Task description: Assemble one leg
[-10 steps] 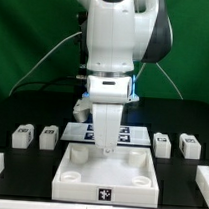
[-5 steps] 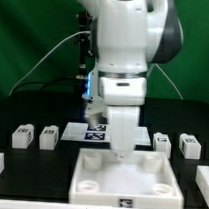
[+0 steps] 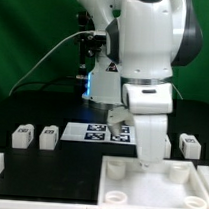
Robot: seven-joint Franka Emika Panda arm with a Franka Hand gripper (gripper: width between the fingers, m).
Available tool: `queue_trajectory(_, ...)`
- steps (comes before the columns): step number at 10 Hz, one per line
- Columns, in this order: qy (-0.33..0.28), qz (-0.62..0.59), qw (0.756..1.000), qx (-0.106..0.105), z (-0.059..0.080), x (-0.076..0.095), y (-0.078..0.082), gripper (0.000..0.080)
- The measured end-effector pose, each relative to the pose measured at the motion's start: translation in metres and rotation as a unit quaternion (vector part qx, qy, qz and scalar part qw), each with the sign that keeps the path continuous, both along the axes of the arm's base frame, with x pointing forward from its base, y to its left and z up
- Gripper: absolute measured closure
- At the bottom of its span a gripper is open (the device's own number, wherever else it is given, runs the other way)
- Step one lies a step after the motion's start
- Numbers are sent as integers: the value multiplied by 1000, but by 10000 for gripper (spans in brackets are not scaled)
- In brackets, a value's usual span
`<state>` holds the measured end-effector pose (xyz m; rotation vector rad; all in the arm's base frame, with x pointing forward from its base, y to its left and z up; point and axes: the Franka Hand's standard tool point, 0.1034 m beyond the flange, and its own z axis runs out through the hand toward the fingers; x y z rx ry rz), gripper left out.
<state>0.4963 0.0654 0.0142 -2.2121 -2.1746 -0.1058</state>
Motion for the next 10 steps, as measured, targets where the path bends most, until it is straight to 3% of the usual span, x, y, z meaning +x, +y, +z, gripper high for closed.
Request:
queue_trajectory(4, 6, -13, 1000, -8, 0, -2, 1, 741)
queue_trajectory(6, 7, -15, 1000, -8, -1, -2, -1, 510)
queue_trajectory(7, 7, -15, 1000, -8, -1, -2, -1, 510)
queue_trajectory(8, 7, -15, 1000, -8, -1, -2, -1, 326)
queue_trajectory(9, 7, -15, 1000, -8, -1, -2, -1, 212)
queue_trajectory(10, 7, -16, 1000, -8, -2, -2, -1, 212)
